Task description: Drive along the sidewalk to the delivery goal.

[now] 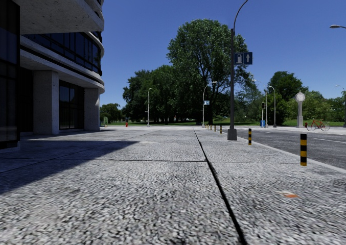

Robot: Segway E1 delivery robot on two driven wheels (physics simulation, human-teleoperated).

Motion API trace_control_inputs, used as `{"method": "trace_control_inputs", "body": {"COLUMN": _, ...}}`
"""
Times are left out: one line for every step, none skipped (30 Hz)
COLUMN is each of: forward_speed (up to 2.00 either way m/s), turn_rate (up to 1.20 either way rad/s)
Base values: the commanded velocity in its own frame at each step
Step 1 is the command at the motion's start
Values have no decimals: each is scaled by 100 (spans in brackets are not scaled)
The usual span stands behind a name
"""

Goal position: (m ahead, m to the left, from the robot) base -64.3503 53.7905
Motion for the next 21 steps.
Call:
{"method": "trace_control_inputs", "body": {"forward_speed": 0, "turn_rate": 0}}
{"method": "trace_control_inputs", "body": {"forward_speed": 0, "turn_rate": 0}}
{"method": "trace_control_inputs", "body": {"forward_speed": 0, "turn_rate": 0}}
{"method": "trace_control_inputs", "body": {"forward_speed": 0, "turn_rate": 0}}
{"method": "trace_control_inputs", "body": {"forward_speed": 0, "turn_rate": 0}}
{"method": "trace_control_inputs", "body": {"forward_speed": 0, "turn_rate": 0}}
{"method": "trace_control_inputs", "body": {"forward_speed": 0, "turn_rate": 0}}
{"method": "trace_control_inputs", "body": {"forward_speed": 0, "turn_rate": 0}}
{"method": "trace_control_inputs", "body": {"forward_speed": 0, "turn_rate": 0}}
{"method": "trace_control_inputs", "body": {"forward_speed": 0, "turn_rate": 0}}
{"method": "trace_control_inputs", "body": {"forward_speed": 0, "turn_rate": 0}}
{"method": "trace_control_inputs", "body": {"forward_speed": 0, "turn_rate": 0}}
{"method": "trace_control_inputs", "body": {"forward_speed": 0, "turn_rate": 0}}
{"method": "trace_control_inputs", "body": {"forward_speed": 0, "turn_rate": 0}}
{"method": "trace_control_inputs", "body": {"forward_speed": 0, "turn_rate": 0}}
{"method": "trace_control_inputs", "body": {"forward_speed": 0, "turn_rate": 0}}
{"method": "trace_control_inputs", "body": {"forward_speed": 0, "turn_rate": 0}}
{"method": "trace_control_inputs", "body": {"forward_speed": 0, "turn_rate": 0}}
{"method": "trace_control_inputs", "body": {"forward_speed": 0, "turn_rate": 0}}
{"method": "trace_control_inputs", "body": {"forward_speed": 0, "turn_rate": 0}}
{"method": "trace_control_inputs", "body": {"forward_speed": 0, "turn_rate": 0}}
